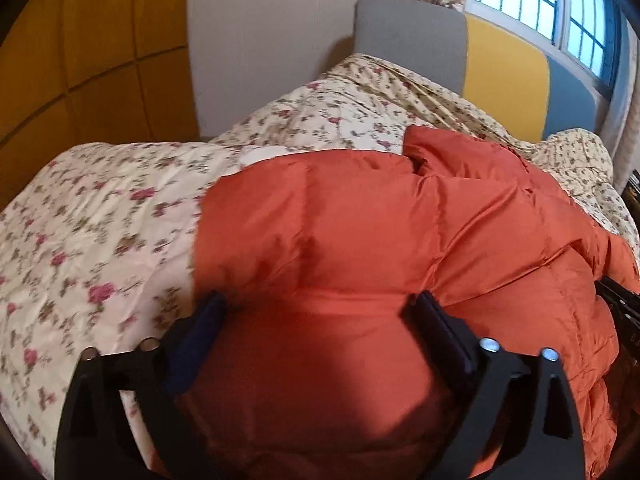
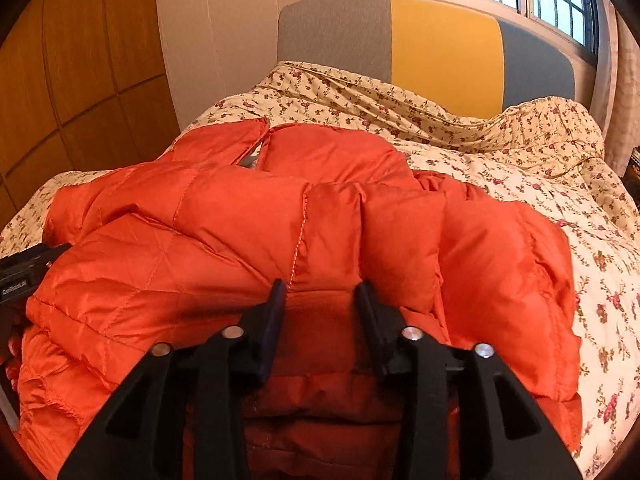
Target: Fold large clothes
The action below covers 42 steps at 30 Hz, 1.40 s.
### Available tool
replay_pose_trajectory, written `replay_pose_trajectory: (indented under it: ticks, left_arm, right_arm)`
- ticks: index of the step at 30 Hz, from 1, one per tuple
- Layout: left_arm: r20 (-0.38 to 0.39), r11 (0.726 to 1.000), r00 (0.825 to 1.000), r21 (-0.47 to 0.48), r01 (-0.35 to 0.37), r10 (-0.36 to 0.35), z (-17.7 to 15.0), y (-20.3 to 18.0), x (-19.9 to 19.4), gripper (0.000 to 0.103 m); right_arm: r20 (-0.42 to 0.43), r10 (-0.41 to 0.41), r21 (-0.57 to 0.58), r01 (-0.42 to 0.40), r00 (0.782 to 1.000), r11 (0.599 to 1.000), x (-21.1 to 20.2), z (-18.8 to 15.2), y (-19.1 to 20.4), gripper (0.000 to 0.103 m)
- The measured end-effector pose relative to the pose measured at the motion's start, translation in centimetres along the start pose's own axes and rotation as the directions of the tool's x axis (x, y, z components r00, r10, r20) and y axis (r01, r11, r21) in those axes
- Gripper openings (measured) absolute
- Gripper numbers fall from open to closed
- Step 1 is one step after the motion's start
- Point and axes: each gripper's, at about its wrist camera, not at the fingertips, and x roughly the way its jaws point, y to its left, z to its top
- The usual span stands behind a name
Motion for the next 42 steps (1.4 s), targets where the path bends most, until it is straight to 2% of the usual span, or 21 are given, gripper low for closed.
replay_pose_trajectory:
  ticks: [1, 2, 6, 9, 12, 19, 27, 30, 33, 35, 38, 42]
  left_arm:
    - [0.0, 1.0, 1.0, -0.006, -0.001, 0.001, -0.2, 0.3, -0.6, 0.1]
    - [0.006, 1.0, 1.0, -0.013, 0.001, -0.001, -0.5, 0.6, -1.3, 0.1]
    - [0.022, 0.999, 1.0, -0.042, 0.003, -0.002, -1.6, 1.7, -2.7, 0.1]
    - [-0.029, 0.997, 1.0, -0.074, 0.005, -0.007, -1.8, 2.4, -1.3, 0.1]
    - [-0.101, 0.992, 0.992, -0.113, 0.058, -0.07, -1.9, 3.1, 0.8, 0.1]
    - [-0.097, 0.996, 0.995, -0.08, 0.03, -0.037, -2.1, 2.4, 1.2, 0.1]
    - [-0.081, 0.995, 0.996, -0.095, 0.04, -0.048, -2.1, 2.8, 0.8, 0.1]
    - [-0.062, 0.993, 0.997, -0.116, 0.033, -0.041, -2.6, 3.1, -0.2, 0.1]
    - [-0.049, 0.989, 0.998, -0.142, 0.03, -0.037, -3.2, 3.5, -1.5, 0.1]
    - [-0.052, 0.985, 0.997, -0.162, 0.054, -0.063, -3.6, 3.9, -2.3, 0.1]
    - [-0.062, 0.977, 0.993, -0.195, 0.086, -0.1, -4.8, 5.0, -3.7, 0.1]
    - [-0.085, 0.977, 0.99, -0.191, 0.092, -0.11, -6.4, 5.8, -5.3, 0.1]
  right_arm:
    - [0.006, 0.013, 0.006, -0.013, 1.0, 1.0, -0.2, 0.1, -0.2, 0.054]
    - [0.026, 0.032, 0.014, -0.032, 0.999, 0.999, -1.1, 0.0, -0.3, 0.054]
    - [0.081, 0.022, 0.051, -0.026, 0.996, 0.998, -4.1, -0.2, -1.2, 0.053]
    - [0.012, -0.019, 0.103, 0.018, 1.0, 0.995, -3.1, -0.5, -2.5, 0.053]
    - [-0.034, -0.001, 0.143, 0.005, 0.999, 0.99, -1.5, -1.2, -3.4, 0.054]
    - [-0.065, -0.098, 0.054, 0.101, 0.993, 0.993, 0.1, -1.0, -1.7, 0.056]
    - [-0.059, -0.094, 0.063, 0.098, 0.994, 0.993, 0.2, -1.3, -2.0, 0.058]
    - [-0.051, -0.093, 0.079, 0.097, 0.994, 0.992, -0.1, -1.4, -2.1, 0.062]
    - [-0.016, -0.088, 0.111, 0.089, 0.996, 0.99, -1.4, -1.7, -2.5, 0.069]
    - [0.001, -0.066, 0.143, 0.065, 0.998, 0.988, -2.6, -1.9, -3.0, 0.072]
    - [-0.007, -0.036, 0.19, 0.037, 0.999, 0.981, -4.3, -2.5, -3.8, 0.072]
    - [-0.046, -0.01, 0.223, 0.02, 0.999, 0.975, -6.8, -3.6, -4.9, 0.072]
